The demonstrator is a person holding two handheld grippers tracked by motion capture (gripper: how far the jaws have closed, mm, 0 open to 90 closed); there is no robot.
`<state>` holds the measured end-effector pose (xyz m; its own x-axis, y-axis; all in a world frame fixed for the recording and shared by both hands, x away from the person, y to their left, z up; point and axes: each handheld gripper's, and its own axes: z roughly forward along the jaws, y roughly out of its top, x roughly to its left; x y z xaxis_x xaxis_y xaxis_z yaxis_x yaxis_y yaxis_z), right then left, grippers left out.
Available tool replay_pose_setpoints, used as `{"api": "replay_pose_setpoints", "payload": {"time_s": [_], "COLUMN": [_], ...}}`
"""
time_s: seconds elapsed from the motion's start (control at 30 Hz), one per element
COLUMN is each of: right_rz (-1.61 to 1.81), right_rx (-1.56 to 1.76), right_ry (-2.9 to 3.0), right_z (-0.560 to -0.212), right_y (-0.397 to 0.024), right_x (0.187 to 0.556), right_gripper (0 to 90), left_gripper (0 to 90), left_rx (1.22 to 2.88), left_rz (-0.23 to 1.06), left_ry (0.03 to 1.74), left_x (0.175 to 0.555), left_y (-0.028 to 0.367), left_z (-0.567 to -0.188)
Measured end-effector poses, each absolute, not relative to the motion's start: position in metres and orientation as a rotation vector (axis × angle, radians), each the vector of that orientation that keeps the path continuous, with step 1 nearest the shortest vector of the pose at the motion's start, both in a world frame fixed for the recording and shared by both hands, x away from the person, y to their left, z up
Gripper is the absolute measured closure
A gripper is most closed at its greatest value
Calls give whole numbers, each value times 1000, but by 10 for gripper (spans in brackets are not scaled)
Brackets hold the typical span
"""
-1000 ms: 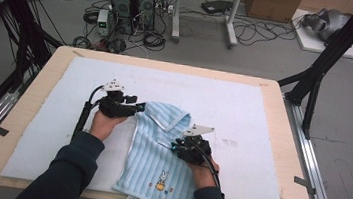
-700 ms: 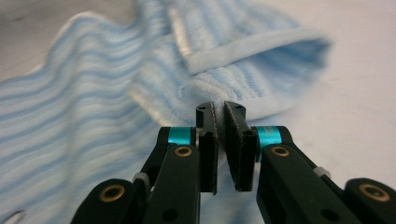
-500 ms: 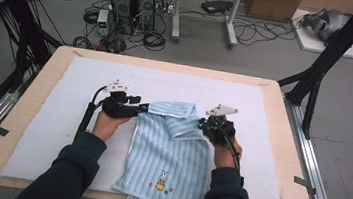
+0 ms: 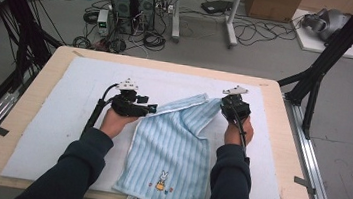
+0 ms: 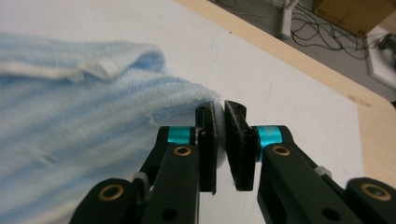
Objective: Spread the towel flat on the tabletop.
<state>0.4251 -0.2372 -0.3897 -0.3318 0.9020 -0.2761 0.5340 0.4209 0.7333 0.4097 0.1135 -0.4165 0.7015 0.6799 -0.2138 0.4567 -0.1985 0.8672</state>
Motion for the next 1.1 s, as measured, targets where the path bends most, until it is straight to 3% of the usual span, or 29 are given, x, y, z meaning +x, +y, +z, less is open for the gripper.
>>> {"api": "replay_pose_setpoints", "payload": {"time_s": [0.03, 0.17, 0.53, 0.7, 0.77, 0.87, 0.9, 1.1], "right_rz": [730, 801, 1022, 1060, 1069, 1071, 1073, 1074], "right_rx": [1230, 1201, 1231, 1246, 1237, 1230, 1233, 1218], "right_ry": [1997, 1985, 2006, 2032, 2044, 2058, 2062, 2080], "right_z": [-390, -388, -403, -415, -418, -422, -422, -425], "right_y": [-237, -235, -259, -264, -263, -261, -260, -257], "right_x": [425, 414, 356, 338, 333, 331, 331, 333], "right_gripper": [726, 646, 593, 585, 581, 579, 579, 580], "left_gripper": [430, 428, 424, 448, 510, 754, 797, 815], "left_rx": [1857, 1893, 2004, 2094, 2117, 2111, 2103, 1868], "left_rz": [254, 240, 227, 310, 337, 339, 327, 105], "left_ry": [879, 851, 778, 763, 759, 759, 763, 866], "left_x": [410, 416, 436, 444, 445, 448, 448, 460], "left_y": [109, 95, 49, 30, 27, 29, 30, 55], "left_z": [-417, -416, -420, -429, -433, -435, -435, -430]}}
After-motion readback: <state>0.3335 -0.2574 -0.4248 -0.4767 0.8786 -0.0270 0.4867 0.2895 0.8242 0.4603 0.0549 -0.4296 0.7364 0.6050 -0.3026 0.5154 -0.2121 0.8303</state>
